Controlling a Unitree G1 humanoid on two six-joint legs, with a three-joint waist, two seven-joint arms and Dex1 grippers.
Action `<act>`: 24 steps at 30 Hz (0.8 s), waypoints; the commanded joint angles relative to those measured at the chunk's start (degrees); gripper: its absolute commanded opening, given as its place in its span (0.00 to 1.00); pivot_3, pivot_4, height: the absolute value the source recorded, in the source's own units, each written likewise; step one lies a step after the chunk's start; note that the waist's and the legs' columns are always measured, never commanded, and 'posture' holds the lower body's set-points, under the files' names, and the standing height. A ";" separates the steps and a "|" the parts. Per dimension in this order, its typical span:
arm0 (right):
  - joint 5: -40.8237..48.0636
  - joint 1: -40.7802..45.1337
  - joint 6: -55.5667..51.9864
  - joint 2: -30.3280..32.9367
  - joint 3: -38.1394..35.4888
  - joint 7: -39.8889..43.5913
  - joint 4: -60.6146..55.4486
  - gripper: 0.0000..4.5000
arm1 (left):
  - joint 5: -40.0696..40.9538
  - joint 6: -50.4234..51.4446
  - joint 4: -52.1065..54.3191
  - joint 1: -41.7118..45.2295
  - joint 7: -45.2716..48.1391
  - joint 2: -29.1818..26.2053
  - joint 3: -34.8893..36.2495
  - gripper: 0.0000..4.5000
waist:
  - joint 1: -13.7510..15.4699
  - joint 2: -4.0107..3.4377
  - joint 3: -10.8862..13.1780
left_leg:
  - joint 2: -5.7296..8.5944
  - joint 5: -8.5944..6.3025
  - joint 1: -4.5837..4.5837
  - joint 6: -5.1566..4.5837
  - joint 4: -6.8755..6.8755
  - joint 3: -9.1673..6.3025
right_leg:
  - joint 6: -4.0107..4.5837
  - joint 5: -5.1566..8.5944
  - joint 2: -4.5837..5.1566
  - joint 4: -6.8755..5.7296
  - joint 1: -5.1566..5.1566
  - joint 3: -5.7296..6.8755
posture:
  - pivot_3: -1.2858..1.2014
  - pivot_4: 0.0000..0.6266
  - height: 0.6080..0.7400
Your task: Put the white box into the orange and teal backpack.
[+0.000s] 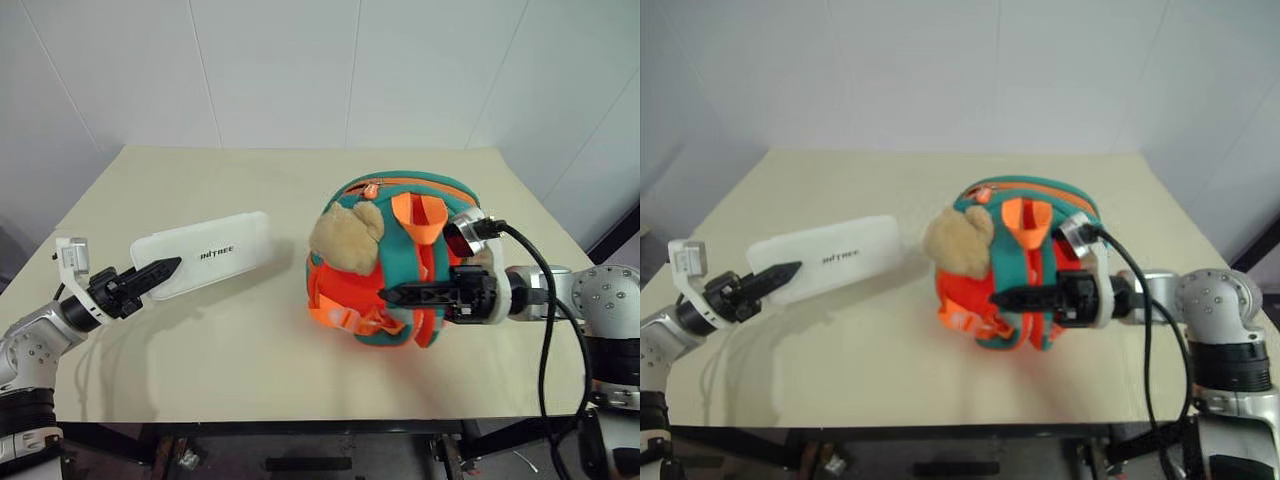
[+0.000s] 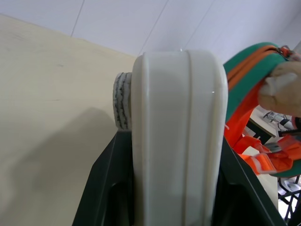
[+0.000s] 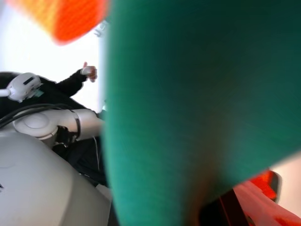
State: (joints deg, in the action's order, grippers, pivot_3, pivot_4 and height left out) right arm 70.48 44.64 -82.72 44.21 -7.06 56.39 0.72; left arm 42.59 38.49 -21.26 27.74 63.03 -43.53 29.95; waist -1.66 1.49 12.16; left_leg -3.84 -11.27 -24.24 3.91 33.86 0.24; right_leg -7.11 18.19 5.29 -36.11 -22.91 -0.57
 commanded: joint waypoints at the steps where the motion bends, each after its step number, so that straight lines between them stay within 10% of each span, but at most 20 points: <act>1: -3.00 0.92 1.30 2.57 2.05 5.21 1.54 0.02 | 2.22 -1.15 2.46 -0.32 0.67 -0.65 2.25 0.29 | 0.01 0.00 0.00 | 0.00 -0.01 0.00 -0.01 0.00 0.03 | 0.00 0.00 0.00 0.01 0.00 -0.02 | 0.52 0.24 1.00; 24: -8.24 -0.31 5.30 -2.51 3.84 6.51 -1.35 0.02 | 14.84 3.22 20.70 7.60 -1.85 3.21 -2.48 0.29 | 0.16 0.05 0.02 | 0.00 -0.13 -0.06 0.03 0.35 0.13 | -0.21 -0.11 -0.03 0.05 0.07 -0.17 | 0.52 0.24 1.00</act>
State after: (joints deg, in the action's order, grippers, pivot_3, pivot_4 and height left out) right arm 61.80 44.27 -77.63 41.95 -2.68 62.85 1.12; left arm 58.02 44.02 -0.84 33.71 60.23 -40.40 27.99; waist -1.50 1.54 12.18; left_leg -3.83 -11.40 -24.30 3.94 34.22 0.39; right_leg -7.33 18.07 5.26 -36.06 -22.84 -0.77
